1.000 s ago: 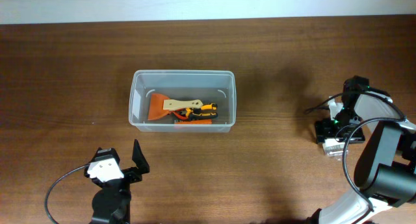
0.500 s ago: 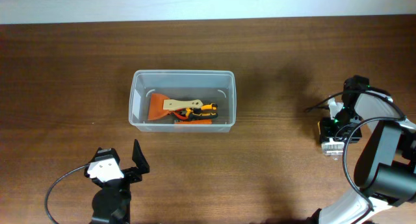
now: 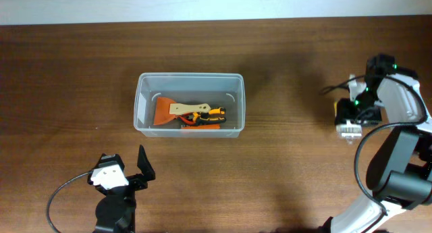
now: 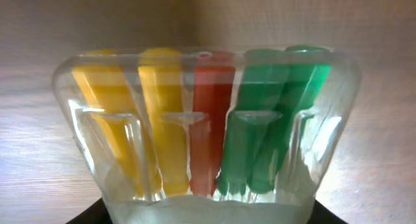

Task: Pack container

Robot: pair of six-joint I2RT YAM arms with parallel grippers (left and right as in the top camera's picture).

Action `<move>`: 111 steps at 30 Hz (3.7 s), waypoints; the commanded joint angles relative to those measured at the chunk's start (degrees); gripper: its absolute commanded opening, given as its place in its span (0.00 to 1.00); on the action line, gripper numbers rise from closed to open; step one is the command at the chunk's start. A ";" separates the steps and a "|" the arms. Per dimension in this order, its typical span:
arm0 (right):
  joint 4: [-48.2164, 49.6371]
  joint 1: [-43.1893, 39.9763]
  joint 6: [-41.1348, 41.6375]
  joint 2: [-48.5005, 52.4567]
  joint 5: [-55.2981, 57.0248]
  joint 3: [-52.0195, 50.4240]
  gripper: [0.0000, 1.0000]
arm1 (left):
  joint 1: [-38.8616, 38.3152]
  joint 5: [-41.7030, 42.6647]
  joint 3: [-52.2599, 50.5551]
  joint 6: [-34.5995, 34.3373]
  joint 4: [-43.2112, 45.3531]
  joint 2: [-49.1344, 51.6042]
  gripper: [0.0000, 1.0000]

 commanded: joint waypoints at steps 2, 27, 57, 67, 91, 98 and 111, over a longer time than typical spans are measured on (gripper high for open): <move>-3.06 5.07 0.66 -1.31 -4.15 8.90 0.45 | -0.24 -0.20 -0.15 0.50 -0.09 -0.17 0.99; -1.51 47.80 -20.96 -0.92 -4.15 33.33 0.45 | -0.24 -0.20 -0.17 0.50 -0.09 -0.17 0.99; 3.13 52.39 -22.51 19.28 -10.03 33.22 0.44 | -0.24 -0.20 -0.15 0.50 -0.09 -0.17 0.99; 3.04 52.46 -22.49 20.59 -10.99 33.22 0.49 | -0.24 -0.20 -0.17 0.50 -0.09 -0.17 0.99; -4.63 39.69 3.93 12.94 1.99 48.26 0.99 | -0.24 -0.20 -0.15 0.50 -0.09 -0.17 0.99; -9.60 30.51 8.55 11.74 1.95 49.51 0.99 | -0.24 -0.20 -0.15 0.50 -0.09 -0.17 0.99; -10.62 22.21 10.99 11.78 1.11 49.51 0.99 | -0.24 -0.20 -0.15 0.50 -0.09 -0.17 0.99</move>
